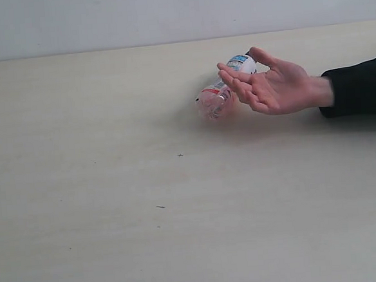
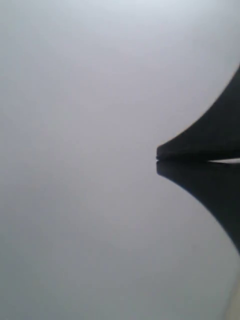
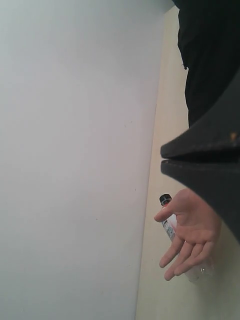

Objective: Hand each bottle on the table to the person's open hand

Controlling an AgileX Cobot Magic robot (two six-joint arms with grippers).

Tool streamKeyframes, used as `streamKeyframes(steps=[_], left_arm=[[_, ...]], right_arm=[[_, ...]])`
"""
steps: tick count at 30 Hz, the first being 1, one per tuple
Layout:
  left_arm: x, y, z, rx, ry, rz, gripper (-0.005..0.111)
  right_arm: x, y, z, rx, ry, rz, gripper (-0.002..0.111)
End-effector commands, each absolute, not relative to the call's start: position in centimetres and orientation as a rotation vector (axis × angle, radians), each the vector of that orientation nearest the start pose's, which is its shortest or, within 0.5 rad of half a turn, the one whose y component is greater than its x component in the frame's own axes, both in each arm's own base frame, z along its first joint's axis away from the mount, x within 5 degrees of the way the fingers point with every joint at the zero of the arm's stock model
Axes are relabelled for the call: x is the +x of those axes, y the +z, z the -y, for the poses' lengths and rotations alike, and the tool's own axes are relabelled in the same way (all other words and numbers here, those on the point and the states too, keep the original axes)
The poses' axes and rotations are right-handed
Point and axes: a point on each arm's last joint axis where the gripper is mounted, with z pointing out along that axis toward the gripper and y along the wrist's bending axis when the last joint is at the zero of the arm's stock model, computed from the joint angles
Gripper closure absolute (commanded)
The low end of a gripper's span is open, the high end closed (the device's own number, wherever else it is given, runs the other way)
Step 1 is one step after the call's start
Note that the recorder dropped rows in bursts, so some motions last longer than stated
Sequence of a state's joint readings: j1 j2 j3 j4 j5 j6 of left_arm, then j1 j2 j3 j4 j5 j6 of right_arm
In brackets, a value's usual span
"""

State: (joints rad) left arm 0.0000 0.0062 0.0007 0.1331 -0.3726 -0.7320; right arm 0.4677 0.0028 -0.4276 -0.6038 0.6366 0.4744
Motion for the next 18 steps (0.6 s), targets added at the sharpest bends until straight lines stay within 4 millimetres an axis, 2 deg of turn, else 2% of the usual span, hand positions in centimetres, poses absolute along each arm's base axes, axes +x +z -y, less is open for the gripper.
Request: streamKeyframes(steps=[1,3,5,9,12,14,18], left_arm=[[4.7,26.7,0.9,-0.236,-0.665,-0.959,0.107],[5.4,28.1,1.2,-0.188,-0.645,-0.985,0.107],[7.0,29.8,1.6,-0.141,-0.614,-1.047,0.107],[12.7,32.7,2.3,-0.063,-0.589,-1.187,0.107],[19.4,34.1,3.0,0.009,-0.574,-1.351,0.107],[23.6,34.7,3.7,0.061,-0.625,-1.478,0.107],[31.6,35.2,6.2,0.281,-0.73,-1.685,0.107]], right_arm=[[2.4,29.9,2.2,-0.137,0.066,-1.602,0.108],[2.4,29.9,2.2,-0.137,0.066,-1.602,0.108],[2.4,29.9,2.2,-0.137,0.066,-1.602,0.108],[2.4,30.0,2.2,-0.137,0.065,-1.601,0.108],[2.4,30.0,2.2,-0.137,0.065,-1.601,0.108],[2.4,30.0,2.2,-0.137,0.065,-1.601,0.108],[2.4,30.0,2.2,-0.137,0.065,-1.601,0.108]])
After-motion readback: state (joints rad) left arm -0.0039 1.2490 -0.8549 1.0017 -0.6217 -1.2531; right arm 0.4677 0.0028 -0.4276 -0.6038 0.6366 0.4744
